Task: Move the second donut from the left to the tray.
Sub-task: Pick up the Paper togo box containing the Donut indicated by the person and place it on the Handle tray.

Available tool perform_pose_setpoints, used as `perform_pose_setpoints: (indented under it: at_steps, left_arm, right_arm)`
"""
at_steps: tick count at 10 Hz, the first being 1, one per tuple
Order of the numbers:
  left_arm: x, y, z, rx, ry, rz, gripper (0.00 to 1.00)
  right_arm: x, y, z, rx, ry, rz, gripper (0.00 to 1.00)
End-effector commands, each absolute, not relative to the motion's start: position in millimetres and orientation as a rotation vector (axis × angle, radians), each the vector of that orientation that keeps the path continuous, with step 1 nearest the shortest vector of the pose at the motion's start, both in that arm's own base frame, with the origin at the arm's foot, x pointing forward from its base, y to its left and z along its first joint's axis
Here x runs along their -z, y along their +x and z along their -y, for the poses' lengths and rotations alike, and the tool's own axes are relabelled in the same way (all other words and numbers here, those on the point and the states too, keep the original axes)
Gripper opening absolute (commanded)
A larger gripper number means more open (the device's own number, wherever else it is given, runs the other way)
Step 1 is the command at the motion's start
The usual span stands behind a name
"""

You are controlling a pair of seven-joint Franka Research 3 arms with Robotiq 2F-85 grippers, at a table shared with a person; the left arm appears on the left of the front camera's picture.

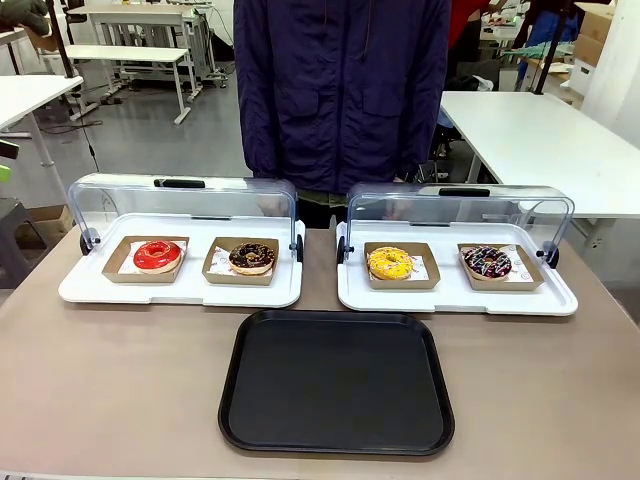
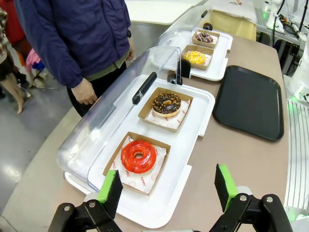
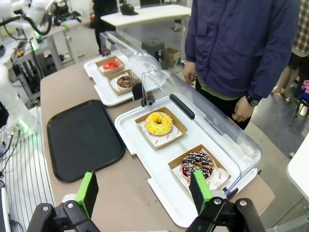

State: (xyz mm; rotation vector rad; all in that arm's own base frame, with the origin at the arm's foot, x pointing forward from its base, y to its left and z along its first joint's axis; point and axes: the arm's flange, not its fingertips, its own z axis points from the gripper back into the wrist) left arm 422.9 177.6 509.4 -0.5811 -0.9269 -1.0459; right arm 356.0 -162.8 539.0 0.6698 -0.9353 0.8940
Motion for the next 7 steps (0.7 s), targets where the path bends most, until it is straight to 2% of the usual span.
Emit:
perform_pose_setpoints:
  at_steps: [1,7]
  left_arm:
    - [-511.3,422.5,-176.8,1.056,-0.588,0.931,1.0]
    - [-511.3,422.5,-176.8,1.056,-0.588,0.931,1.0]
  right_arm:
    - [-538.8,358.4,162.1,-0.906,0.672,0.965,1.0]
    - [-538.8,358.4,162.1,-0.906,0.672,0.965,1.0]
